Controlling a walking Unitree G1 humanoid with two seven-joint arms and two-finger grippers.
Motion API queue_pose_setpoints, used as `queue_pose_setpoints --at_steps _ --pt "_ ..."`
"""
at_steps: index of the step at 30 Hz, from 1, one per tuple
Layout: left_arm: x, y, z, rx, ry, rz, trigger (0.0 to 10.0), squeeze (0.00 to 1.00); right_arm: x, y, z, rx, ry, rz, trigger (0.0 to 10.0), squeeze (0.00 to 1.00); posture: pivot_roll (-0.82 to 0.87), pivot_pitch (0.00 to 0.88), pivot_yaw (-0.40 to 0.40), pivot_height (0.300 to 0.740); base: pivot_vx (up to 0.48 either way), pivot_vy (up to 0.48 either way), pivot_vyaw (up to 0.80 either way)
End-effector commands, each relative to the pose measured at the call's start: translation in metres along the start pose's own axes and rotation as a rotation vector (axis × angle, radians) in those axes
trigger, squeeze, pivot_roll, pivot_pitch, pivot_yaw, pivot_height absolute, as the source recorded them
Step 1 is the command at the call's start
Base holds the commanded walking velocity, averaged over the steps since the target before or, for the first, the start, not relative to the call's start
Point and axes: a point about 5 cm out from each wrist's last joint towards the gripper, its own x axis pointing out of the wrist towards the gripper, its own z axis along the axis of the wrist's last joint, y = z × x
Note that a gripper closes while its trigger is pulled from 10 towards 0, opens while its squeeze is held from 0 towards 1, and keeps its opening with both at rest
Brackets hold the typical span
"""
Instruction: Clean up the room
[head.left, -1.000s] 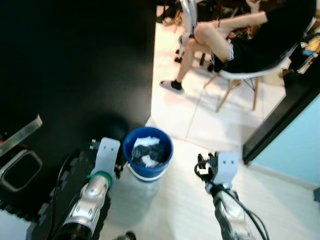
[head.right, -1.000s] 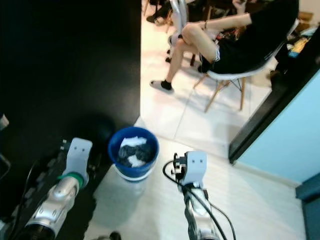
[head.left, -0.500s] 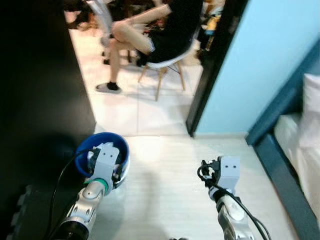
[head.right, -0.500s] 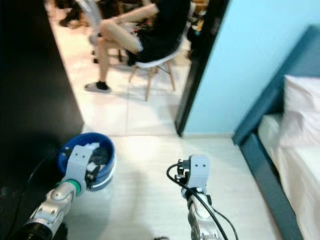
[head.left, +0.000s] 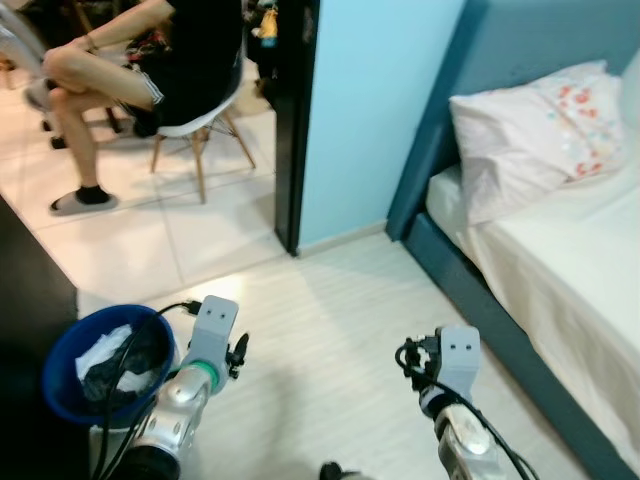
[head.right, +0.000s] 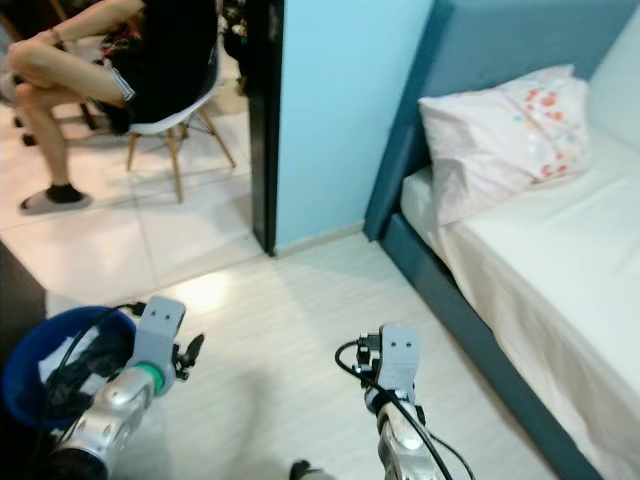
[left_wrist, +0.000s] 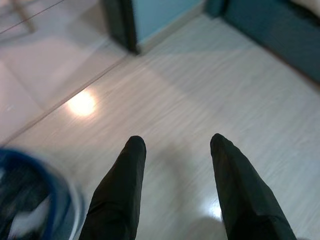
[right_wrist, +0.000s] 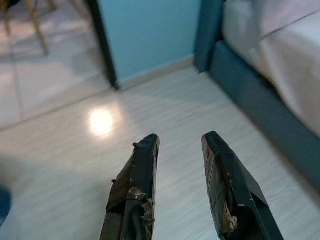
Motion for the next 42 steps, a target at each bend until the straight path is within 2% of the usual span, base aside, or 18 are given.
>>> queue_pose_setpoints --at_steps 1,14,15,16,22,42 --pt "0.0 -0.002 -0.001 0.004 -0.003 -0.013 10.0 0.0 -0.003 -0.003 -0.004 0.005 0.008 -0.01 10.0 0.0 0.04 0.076 0.004 0.74 0.0 0.0 -0.8" --pt "-0.001 -0.001 0.001 0.007 -0.031 -0.007 10.0 0.0 -0.001 -0.001 0.003 0.006 -0.029 0.001 10.0 0.0 0.04 0.076 0.004 0.74 0.0 0.0 -0.8" --pt "-0.001 -0.002 0.003 0.005 -0.04 -0.009 10.0 0.0 0.0 -0.001 0.005 0.007 -0.042 0.003 10.0 0.0 0.04 0.076 0.004 0.74 0.0 0.0 -0.8" --pt "0.0 -0.004 0.013 0.005 -0.089 -0.015 10.0 0.0 0.001 -0.001 0.011 0.018 -0.072 0.002 10.0 0.0 0.04 0.076 0.004 0.74 0.0 0.0 -0.8" --pt "0.002 -0.01 0.033 0.015 -0.173 -0.043 10.0 0.0 0.003 -0.002 0.015 0.035 -0.087 -0.006 10.0 0.0 0.04 0.071 0.004 0.74 0.0 0.0 -0.8" --pt "0.001 -0.013 0.038 0.007 -0.196 -0.051 10.0 0.0 0.002 -0.002 0.014 0.032 -0.085 -0.002 10.0 0.0 0.04 0.067 0.004 0.74 0.0 0.0 -0.8"
